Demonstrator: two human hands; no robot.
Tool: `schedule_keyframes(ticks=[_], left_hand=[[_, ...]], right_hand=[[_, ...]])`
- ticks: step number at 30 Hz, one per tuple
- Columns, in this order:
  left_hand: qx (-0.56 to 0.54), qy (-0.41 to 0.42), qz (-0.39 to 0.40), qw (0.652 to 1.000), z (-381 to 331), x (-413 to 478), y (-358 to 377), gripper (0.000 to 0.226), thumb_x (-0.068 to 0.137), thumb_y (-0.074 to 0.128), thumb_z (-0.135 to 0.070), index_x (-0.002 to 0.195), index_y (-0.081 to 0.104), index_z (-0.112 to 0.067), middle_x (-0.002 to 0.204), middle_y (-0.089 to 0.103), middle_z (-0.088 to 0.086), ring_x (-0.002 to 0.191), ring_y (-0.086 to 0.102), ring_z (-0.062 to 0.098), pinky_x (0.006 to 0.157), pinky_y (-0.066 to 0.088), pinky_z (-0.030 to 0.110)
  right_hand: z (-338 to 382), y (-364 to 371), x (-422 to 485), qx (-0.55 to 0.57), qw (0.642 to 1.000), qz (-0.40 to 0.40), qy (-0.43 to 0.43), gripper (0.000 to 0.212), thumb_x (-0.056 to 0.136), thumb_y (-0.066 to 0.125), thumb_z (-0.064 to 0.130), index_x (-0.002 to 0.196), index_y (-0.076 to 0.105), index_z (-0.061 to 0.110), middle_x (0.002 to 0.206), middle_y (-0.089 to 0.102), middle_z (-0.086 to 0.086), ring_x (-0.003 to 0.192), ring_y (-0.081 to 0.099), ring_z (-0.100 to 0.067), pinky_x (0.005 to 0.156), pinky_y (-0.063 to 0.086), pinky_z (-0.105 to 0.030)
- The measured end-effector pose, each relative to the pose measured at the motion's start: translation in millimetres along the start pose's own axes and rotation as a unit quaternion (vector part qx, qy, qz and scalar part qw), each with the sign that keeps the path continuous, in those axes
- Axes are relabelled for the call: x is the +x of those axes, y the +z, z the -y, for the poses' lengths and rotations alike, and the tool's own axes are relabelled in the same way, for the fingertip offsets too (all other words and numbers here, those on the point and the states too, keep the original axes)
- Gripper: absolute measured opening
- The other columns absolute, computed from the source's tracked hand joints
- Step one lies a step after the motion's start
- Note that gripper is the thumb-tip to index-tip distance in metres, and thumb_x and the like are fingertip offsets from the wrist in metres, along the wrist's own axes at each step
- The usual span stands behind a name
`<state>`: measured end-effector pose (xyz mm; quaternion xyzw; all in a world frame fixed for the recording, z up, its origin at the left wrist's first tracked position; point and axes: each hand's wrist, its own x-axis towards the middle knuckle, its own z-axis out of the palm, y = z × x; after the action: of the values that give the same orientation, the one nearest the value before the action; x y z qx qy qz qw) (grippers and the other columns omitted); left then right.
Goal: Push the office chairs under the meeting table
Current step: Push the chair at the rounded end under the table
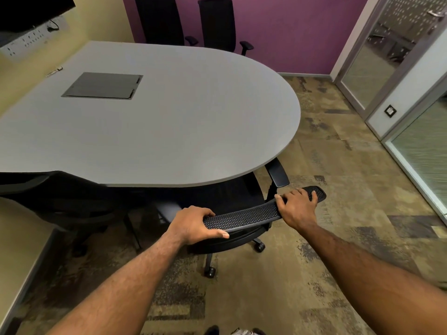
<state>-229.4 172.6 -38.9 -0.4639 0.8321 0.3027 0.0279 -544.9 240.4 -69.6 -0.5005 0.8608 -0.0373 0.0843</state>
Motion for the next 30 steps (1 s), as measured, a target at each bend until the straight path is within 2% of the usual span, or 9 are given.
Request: schedule_keyframes(ticks=[9,22,30], left_hand=[[-0.021,0.014,-0.010,1.000,2.9,9.2,-6.1,0.114,0.040,0.047,-0.105,0.126,0.065,-0.034,0.120,0.069,-0.013,0.109,0.062,0.009,0.095,0.050,0.030],[-0.031,0.020,-0.027,0.999,-3.8,26.6,-11.1,0.105,0.044,0.056,-0.100,0.124,0.068,-0.033,0.119,0.071,-0.014,0.106,0.064,0.005,0.093,0.050,0.025],[-0.030,0.011,-0.041,0.999,-0.3,41.6,-12.7,0.105,0.045,0.052,-0.103,0.123,0.068,-0.035,0.116,0.071,-0.018,0.102,0.063,0.001,0.093,0.051,0.027]], right_hand=[[3.2,-2.7,6.8,0.010,1.000,-0.003,0.011,0.053,0.101,0.033,0.053,0.111,0.073,0.020,0.129,0.064,-0.001,0.135,0.041,-0.023,0.121,0.005,-0.058],[-3.8,-8.4,26.0,0.019,1.000,-0.002,0.005,0.048,0.101,0.033,0.047,0.106,0.073,0.020,0.125,0.064,-0.002,0.132,0.043,-0.022,0.121,0.004,-0.057],[0.5,-7.9,51.0,0.010,1.000,0.006,-0.022,0.053,0.100,0.031,0.054,0.114,0.071,0.022,0.133,0.061,-0.001,0.137,0.039,-0.021,0.120,0.002,-0.058]])
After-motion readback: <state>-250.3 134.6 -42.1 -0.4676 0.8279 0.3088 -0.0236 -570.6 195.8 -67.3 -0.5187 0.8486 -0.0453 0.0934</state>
